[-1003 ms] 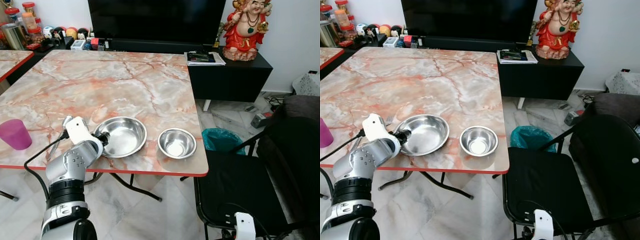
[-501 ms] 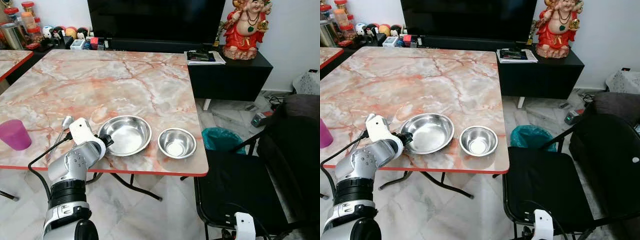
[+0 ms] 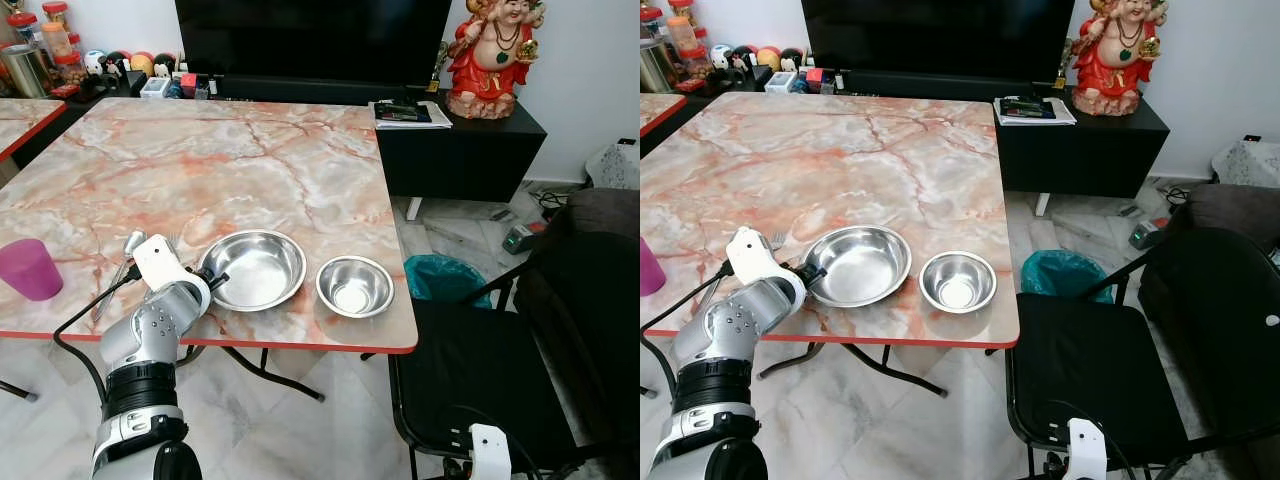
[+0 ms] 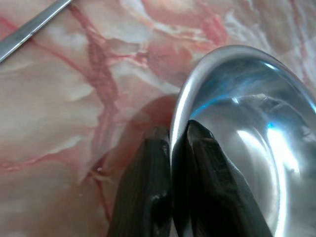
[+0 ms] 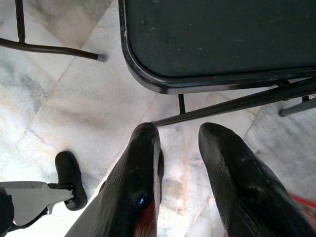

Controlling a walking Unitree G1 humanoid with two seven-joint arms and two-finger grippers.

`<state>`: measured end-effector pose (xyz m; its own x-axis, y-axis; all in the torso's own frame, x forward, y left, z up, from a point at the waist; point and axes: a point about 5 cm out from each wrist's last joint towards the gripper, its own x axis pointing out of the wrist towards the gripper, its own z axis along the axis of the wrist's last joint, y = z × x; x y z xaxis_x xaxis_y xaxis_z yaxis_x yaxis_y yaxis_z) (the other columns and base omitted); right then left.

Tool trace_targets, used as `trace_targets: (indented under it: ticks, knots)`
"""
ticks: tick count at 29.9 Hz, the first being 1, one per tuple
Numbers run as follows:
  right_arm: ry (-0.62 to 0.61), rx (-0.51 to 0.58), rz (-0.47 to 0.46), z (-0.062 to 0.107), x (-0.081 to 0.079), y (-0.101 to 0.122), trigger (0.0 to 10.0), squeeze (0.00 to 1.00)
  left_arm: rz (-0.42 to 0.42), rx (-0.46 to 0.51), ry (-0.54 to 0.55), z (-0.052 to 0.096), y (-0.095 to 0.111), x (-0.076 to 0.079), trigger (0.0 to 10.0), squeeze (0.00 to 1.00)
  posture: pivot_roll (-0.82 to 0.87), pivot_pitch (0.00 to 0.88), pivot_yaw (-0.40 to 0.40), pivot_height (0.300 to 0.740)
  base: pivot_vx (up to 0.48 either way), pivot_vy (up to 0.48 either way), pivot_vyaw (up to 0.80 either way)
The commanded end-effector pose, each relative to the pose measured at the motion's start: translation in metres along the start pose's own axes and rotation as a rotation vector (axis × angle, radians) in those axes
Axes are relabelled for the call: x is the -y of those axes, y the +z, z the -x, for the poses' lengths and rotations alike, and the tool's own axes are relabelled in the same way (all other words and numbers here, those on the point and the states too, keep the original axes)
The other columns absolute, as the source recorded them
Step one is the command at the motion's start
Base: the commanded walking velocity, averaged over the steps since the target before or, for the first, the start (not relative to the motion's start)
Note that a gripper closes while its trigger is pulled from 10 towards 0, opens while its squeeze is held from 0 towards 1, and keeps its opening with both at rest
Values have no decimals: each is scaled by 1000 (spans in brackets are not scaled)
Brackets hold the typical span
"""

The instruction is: Setting the table

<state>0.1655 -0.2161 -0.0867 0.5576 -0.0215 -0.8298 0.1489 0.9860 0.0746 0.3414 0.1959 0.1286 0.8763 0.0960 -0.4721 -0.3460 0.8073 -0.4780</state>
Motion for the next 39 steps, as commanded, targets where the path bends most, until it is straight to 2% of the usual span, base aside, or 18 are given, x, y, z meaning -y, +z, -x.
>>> trace_targets:
  ticks: [1, 7, 18, 20, 21, 22, 23, 24, 25, 33, 39]
  knots:
    - [-9, 1, -7, 0, 2, 1, 10000, 0, -2, -11, -3, 1, -3, 1, 0, 0, 21, 0, -39, 740, 0, 0, 0]
    - [-9, 2, -10, 0, 2, 1, 10000, 0, 20, -42, 1, 1, -9, 0, 0, 0, 19, 0, -38, 740, 0, 0, 0]
    - [-7, 0, -8, 0, 1, 1, 10000, 0, 58, 11, 39, 2, -4, -5, 0, 0, 25, 0, -40, 740, 0, 0, 0]
    - [-8, 0, -10, 0, 1, 1, 10000, 0, 109, 75, 2, 5, 3, -2, 0, 0, 26, 0, -40, 740, 0, 0, 0]
    - [-8, 0, -9, 0, 1, 1, 10000, 0, 148, 146, -60, 8, 11, 3, 0, 0, 26, 0, -40, 740, 0, 0, 0]
    - [-8, 0, -9, 0, 1, 1, 10000, 0, 160, 182, -99, 11, 15, 8, 353, 0, 26, 0, -40, 740, 0, 0, 0]
    - [-9, -1, -9, 0, 1, 1, 10000, 0, 174, 224, -155, 14, 20, 13, 3765, 0, 28, 0, -42, 740, 0, 0, 0]
    - [-9, -1, -9, 0, 1, 1, 10000, 0, 174, 224, -155, 14, 20, 13, 3765, 0, 28, 0, -42, 740, 0, 0, 0]
    - [-10, -2, -6, 0, 1, 1, 10000, 0, 187, 254, -194, 16, 23, 18, 10000, 0, 29, 0, -44, 740, 0, 0, 0]
    - [-18, 3, -11, 0, 2, 1, 10000, 0, 283, 360, -285, 24, 34, 28, 10000, 0, 24, 0, -46, 740, 0, 0, 0]
    - [-29, 8, -16, 0, 2, 1, 10000, 0, 316, 438, -291, 26, 38, 28, 10000, 0, 19, 0, -44, 740, 0, 0, 0]
